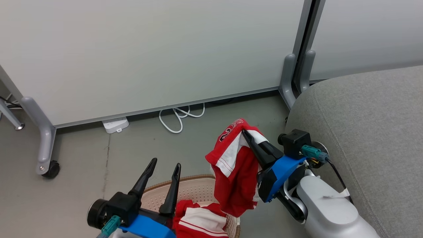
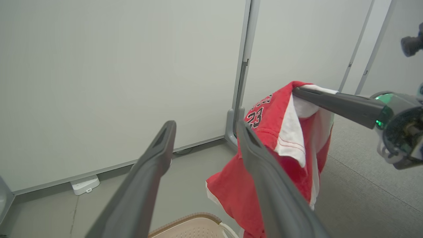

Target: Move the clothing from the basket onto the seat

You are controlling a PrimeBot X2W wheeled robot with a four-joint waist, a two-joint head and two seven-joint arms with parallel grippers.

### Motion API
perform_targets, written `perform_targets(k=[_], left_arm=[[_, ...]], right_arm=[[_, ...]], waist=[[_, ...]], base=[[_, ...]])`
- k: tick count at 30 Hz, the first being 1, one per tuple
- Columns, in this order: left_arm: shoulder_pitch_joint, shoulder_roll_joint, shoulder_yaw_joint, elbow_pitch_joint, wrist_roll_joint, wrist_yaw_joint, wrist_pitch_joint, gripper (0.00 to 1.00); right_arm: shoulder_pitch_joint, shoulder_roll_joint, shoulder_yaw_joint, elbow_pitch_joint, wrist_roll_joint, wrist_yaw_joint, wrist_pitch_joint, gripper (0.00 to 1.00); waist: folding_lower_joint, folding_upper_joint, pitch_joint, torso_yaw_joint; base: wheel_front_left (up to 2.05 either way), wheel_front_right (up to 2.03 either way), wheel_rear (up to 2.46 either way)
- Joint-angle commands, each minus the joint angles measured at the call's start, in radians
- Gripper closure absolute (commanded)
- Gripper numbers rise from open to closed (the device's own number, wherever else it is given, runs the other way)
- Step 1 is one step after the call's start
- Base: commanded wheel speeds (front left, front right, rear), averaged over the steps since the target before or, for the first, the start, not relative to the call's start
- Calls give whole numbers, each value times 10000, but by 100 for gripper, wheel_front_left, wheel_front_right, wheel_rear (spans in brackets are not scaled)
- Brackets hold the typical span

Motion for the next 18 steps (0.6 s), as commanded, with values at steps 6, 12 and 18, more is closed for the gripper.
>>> perform_targets(k=[6, 12, 18], left_arm=[[445, -347, 558, -66, 394, -254, -28, 0], [578, -618, 880, 19, 698, -426, -28, 0], [660, -723, 1173, 18, 924, -556, -28, 0]], right_arm=[[134, 36, -83, -34, -118, 5, -55, 100], [124, 57, -81, -14, -125, 5, -55, 100], [29, 48, -15, -29, -90, 5, -55, 100]], waist=[[0, 0, 4, -82], [0, 0, 5, -295], [0, 0, 56, -849]], base=[[0, 0, 0], [0, 0, 0], [0, 0, 0]])
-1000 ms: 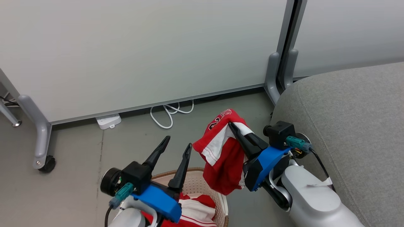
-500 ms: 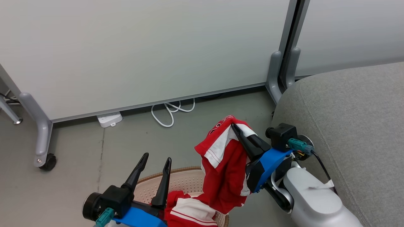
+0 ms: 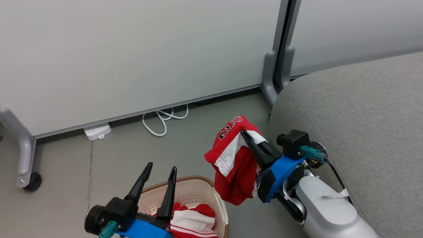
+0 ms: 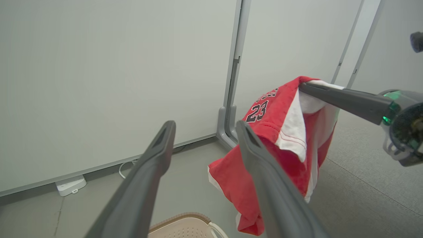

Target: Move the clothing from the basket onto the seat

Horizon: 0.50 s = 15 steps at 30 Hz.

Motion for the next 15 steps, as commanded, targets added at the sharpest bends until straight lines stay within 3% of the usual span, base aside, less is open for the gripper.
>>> perform_targets(k=[1, 15], left_arm=[[70, -20, 95, -7, 59, -56, -26, 0], [-102, -229, 382, -106, 393, -165, -27, 0]], right_arm=[[5, -16, -2, -22, -12, 5, -55, 100], [-116, -75, -142, -162, -10, 5, -55, 100]], waist=[[0, 0, 46, -306], [0, 0, 513, -2711]], base=[[0, 0, 0], [0, 0, 0]])
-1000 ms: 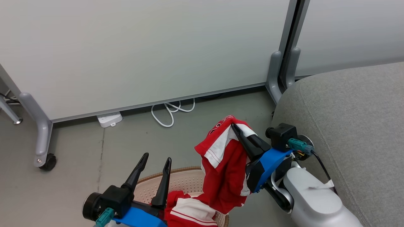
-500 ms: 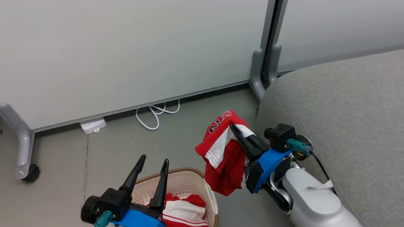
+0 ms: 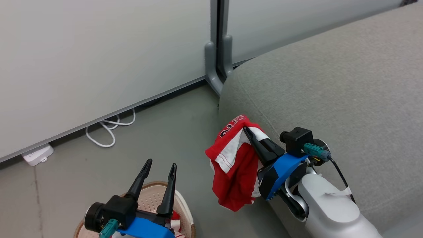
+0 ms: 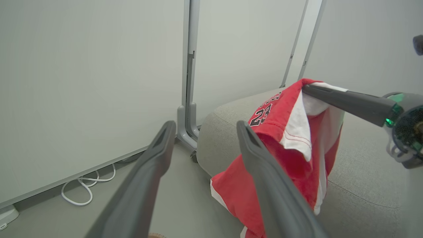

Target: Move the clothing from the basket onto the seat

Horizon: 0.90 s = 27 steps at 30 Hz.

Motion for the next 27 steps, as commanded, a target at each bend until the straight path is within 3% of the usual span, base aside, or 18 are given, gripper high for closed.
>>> perform_targets(k=[1, 11, 27], left_arm=[[-142, 34, 25, -22, 78, -73, -27, 0], [-481, 126, -41, 15, 222, -85, -27, 0], [-1079, 478, -567, 333, 49, -65, -27, 0]], right_arm=[[-78, 20, -66, -78, -28, 5, -53, 100], [-8, 59, -382, -293, -139, 5, -53, 100], [361, 154, -1163, -627, -523, 5, -53, 100]], waist=[[0, -1, 246, -646], [0, -1, 793, -1930], [0, -1, 1118, -2040]], base=[[0, 0, 0], [0, 0, 0], [0, 0, 0]])
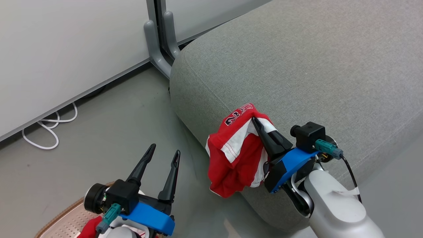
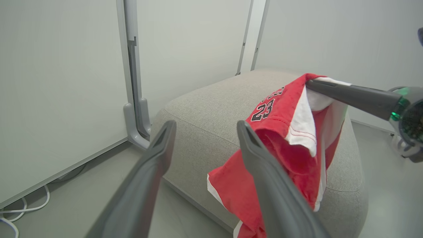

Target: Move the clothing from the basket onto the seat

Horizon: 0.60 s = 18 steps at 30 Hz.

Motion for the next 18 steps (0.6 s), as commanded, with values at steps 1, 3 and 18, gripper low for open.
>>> perform_targets(k=[1, 3, 18], left_arm=[[-53, 41, 66, -8, 43, -19, -27, 0], [12, 66, 176, -84, 92, -19, -28, 0], [-1059, 946, -71, -845, 535, -18, -27, 0]], right_arm=[[-13, 60, -22, 8, -22, 5, -55, 100], [-277, 77, -25, 53, 124, 5, -45, 100], [-4284, -2315, -2208, 988, 1004, 3, 341, 100]], waist=[[0, 0, 52, 11], [0, 0, 155, 10], [0, 0, 2527, 1047]], base=[[0, 0, 0], [0, 0, 0], [0, 0, 0]])
